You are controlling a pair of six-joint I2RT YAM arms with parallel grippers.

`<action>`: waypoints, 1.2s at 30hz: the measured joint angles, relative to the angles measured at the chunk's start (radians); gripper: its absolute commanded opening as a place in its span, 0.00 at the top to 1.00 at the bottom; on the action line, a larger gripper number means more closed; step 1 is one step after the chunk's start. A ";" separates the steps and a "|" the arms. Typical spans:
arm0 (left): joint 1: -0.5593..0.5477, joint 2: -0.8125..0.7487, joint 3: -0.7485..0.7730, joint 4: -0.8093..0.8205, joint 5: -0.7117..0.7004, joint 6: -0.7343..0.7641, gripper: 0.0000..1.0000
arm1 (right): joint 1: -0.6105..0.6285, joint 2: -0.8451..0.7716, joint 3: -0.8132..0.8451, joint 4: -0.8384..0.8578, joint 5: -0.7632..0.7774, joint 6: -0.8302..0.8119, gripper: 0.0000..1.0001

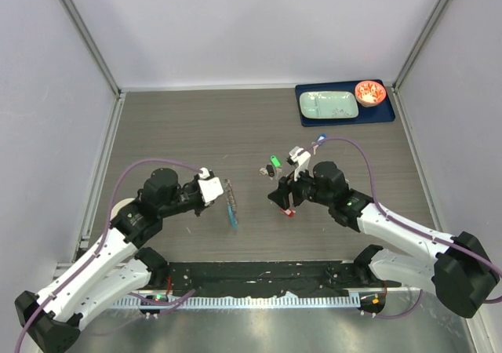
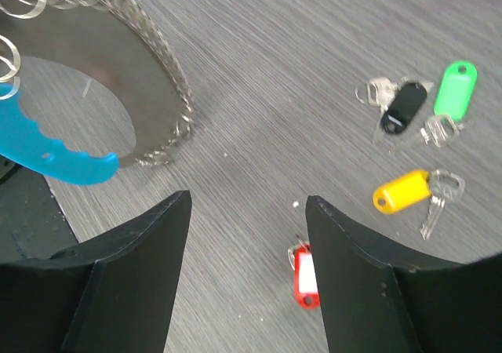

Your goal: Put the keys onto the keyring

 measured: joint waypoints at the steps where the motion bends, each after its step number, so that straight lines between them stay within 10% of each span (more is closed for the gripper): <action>1: 0.000 -0.001 0.000 0.010 -0.002 -0.022 1.00 | 0.000 0.000 0.002 -0.020 0.014 0.002 0.33; 18: 0.000 -0.046 -0.064 0.128 0.011 -0.244 1.00 | 0.003 0.002 0.077 -0.217 0.093 0.030 0.37; 36: 0.000 -0.054 -0.087 0.211 0.188 -0.261 1.00 | 0.093 0.016 0.078 0.238 -0.333 -0.054 0.54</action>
